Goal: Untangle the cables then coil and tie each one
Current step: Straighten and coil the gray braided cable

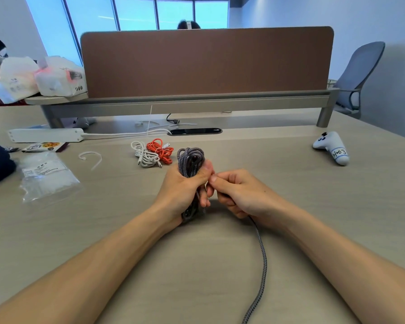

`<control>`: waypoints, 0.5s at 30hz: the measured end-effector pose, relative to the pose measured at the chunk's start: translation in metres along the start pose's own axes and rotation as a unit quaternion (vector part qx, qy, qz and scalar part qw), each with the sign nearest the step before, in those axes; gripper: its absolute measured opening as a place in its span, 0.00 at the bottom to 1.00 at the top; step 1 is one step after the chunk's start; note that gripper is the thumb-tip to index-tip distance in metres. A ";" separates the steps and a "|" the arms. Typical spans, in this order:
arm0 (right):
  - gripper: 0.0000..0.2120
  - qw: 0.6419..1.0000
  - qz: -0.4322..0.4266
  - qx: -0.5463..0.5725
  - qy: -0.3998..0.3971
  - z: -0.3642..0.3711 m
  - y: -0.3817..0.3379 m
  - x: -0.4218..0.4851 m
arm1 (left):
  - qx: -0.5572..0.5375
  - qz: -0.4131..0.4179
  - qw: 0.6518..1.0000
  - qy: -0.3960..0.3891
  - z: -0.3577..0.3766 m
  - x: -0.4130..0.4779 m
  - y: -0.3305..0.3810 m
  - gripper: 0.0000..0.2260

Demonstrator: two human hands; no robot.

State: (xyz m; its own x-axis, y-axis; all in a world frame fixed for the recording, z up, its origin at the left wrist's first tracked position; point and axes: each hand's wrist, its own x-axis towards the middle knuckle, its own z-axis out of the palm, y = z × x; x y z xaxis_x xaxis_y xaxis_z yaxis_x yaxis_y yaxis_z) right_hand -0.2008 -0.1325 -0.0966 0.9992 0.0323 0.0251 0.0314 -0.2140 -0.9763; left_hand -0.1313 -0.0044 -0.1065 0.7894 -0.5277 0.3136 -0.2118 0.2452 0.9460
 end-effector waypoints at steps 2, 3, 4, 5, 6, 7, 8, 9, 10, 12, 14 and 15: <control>0.16 1.000 -0.001 0.006 -0.005 0.001 -0.001 0.000 | -0.022 -0.020 0.997 0.065 -0.004 0.005 -0.002 0.10; 0.15 1.000 -0.001 0.009 -0.007 0.001 -0.002 -0.001 | -0.040 -0.032 0.994 0.093 -0.006 0.008 -0.001 0.11; 0.14 1.000 -0.002 0.009 -0.009 0.000 -0.002 -0.001 | -0.062 -0.041 0.991 0.111 -0.008 0.010 0.000 0.12; 0.13 1.000 -0.002 0.009 -0.011 0.000 -0.003 -0.002 | -0.091 -0.049 0.987 0.121 -0.009 0.011 0.002 0.15; 0.13 1.000 -0.002 0.008 -0.011 -0.001 -0.003 -0.002 | -0.124 -0.053 0.983 0.127 -0.009 0.012 0.004 0.18; 0.12 1.000 -0.001 0.006 -0.009 -0.002 -0.003 -0.003 | -0.154 -0.055 0.978 0.130 -0.011 0.013 0.007 0.21; 0.12 1.000 0.000 0.005 -0.007 -0.003 -0.004 -0.004 | -0.174 -0.053 0.974 0.132 -0.013 0.014 0.009 0.25; 0.12 1.000 0.001 0.004 -0.004 -0.004 -0.004 -0.004 | -0.191 -0.049 0.971 0.136 -0.016 0.016 0.012 0.26; 0.12 1.000 0.003 0.003 -0.002 -0.005 -0.005 -0.005 | -0.212 -0.044 0.966 0.143 -0.019 0.017 0.014 0.26; 0.12 1.000 0.008 0.000 -0.001 -0.006 -0.006 -0.006 | -0.262 -0.032 0.954 0.143 -0.027 0.019 0.015 0.16; 0.12 1.000 0.015 -0.002 -0.004 -0.008 -0.007 -0.008 | -0.290 -0.021 0.949 0.122 -0.033 0.020 0.014 0.07; 0.12 1.000 0.018 -0.003 -0.005 -0.009 -0.007 -0.008 | -0.296 -0.015 0.948 0.114 -0.036 0.021 0.013 0.05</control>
State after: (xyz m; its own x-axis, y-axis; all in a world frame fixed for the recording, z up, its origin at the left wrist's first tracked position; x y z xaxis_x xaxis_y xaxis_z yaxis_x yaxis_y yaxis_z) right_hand -0.2092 -0.1397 -0.0878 0.9993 0.0339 -0.0126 -0.0047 -0.2213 -0.9752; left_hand -0.0968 0.0167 -0.0901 0.9082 -0.3688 0.1977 0.1199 0.6821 0.7213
